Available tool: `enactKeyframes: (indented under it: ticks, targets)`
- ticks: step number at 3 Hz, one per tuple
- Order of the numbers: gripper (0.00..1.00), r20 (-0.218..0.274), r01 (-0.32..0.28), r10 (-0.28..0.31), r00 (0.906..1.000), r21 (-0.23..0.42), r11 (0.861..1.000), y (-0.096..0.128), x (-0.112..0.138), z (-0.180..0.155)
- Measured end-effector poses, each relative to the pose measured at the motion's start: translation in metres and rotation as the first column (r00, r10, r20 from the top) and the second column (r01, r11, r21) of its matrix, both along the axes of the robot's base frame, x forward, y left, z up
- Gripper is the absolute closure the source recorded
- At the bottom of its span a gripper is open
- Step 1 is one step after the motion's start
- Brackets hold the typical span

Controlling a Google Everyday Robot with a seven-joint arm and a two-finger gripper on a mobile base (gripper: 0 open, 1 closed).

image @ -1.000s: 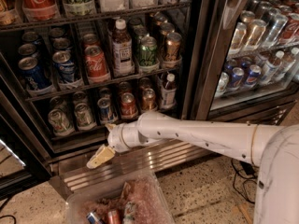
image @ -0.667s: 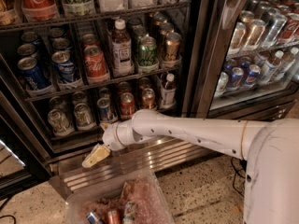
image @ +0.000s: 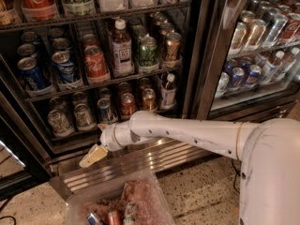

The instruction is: Pick 7up can from bottom shelf of fridge

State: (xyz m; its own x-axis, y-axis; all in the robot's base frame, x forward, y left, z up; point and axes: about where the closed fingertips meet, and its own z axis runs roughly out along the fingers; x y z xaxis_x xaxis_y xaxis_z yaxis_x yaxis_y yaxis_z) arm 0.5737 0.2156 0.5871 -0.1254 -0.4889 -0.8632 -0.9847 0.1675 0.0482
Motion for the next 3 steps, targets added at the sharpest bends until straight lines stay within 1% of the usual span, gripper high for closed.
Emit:
enactKeyframes:
  ticks: [2, 3]
  targets:
    - [0.0, 0.032, 0.043, -0.045, 0.9985, 0.071, 0.997, 0.013, 0.009, 0.009]
    - [0.0, 0.042, 0.053, -0.058, 0.9975, 0.104, 0.993, 0.022, 0.014, 0.011]
